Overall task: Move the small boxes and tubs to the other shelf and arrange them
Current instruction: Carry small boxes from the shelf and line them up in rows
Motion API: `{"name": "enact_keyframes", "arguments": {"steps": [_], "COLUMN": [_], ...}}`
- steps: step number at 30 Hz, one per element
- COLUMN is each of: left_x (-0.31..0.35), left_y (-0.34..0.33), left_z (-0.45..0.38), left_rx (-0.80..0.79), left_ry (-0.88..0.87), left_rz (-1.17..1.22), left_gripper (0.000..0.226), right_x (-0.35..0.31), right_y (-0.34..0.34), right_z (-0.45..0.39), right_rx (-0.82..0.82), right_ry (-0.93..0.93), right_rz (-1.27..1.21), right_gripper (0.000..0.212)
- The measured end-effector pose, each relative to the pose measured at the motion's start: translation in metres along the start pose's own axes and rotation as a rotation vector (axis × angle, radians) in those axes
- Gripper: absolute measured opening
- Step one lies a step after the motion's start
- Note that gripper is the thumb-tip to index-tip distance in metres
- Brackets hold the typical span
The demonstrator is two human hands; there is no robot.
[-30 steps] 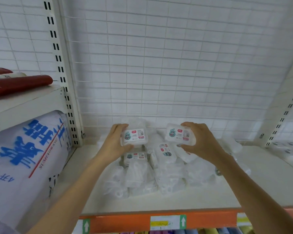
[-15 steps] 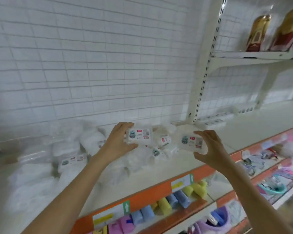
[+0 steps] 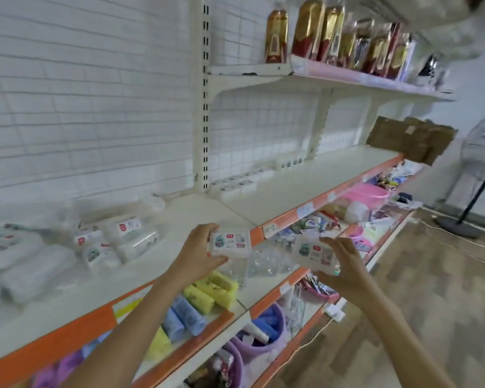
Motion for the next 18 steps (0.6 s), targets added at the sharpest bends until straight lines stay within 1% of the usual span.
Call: {"name": "enact_keyframes", "arguments": {"steps": [3,9,12,15,18], "left_x": [0.012,0.028,0.030,0.027,0.022], "left_y": [-0.039,-0.091,-0.114,-0.135,-0.154], "left_z": [-0.012,-0.054,-0.088,-0.132,-0.182], "left_rx": [-0.038,-0.072,-0.073,-0.065,-0.089], "left_ry": [0.010,-0.018,-0.026,-0.048,-0.048], "left_rz": [0.012,0.015,0.008,-0.010,-0.033], "left_gripper": [0.074,0.066,0.066,0.066,0.068], "right_x": [0.037,0.087,0.112,0.136,0.156], "right_y": [0.011,0.013,0.004,-0.005,-0.011], "right_z": [0.001,-0.021,-0.049,-0.086,-0.130], "right_rx": [-0.001,-0.026,-0.040,-0.044,-0.044], "right_ry": [-0.037,-0.071,-0.084,-0.052,-0.059], "right_rz": [-0.024,-0.070,-0.072,-0.057,-0.067], "right_gripper": [0.074,0.075,0.074,0.072,0.072]}}
Point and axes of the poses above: each hand's wrist, its own z-axis away from the middle knuckle, its own y-axis out of the back of the hand, x = y × z, the point moved 2 cm from there along -z, towards the middle knuckle, and after that the axes turned 3 degrees about x, right-handed, at the moved point
